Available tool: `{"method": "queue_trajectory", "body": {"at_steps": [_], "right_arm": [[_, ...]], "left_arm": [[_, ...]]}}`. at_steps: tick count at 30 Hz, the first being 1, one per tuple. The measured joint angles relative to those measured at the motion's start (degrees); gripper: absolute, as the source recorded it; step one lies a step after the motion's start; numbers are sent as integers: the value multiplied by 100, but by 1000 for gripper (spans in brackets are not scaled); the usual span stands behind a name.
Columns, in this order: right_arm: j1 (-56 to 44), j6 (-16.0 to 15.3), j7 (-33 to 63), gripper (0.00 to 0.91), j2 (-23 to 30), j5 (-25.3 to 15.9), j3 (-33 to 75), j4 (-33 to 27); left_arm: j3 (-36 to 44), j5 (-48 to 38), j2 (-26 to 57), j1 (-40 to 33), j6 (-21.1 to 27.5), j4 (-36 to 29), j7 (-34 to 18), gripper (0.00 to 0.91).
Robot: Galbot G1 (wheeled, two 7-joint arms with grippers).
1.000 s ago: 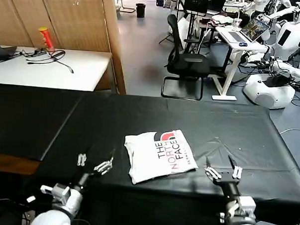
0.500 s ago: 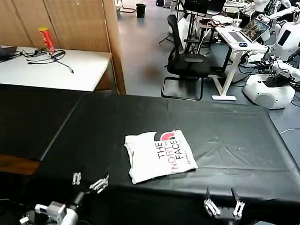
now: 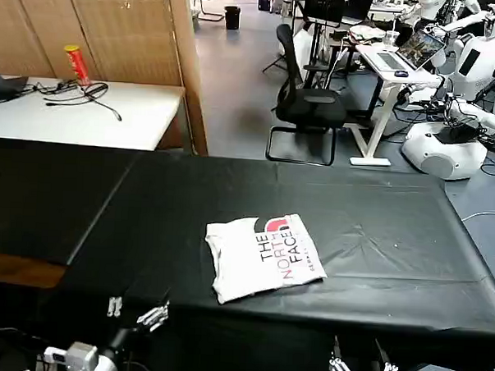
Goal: Fold and organize the clothes.
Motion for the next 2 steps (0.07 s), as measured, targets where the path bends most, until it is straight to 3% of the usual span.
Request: {"method": "queue_trajectory", "body": {"at_steps": [2], "right_arm": [[-12,1,-4,878,1,0,-3,4]], "left_arm": [[-11,-3,-1,1,19,-6,9,878]]}}
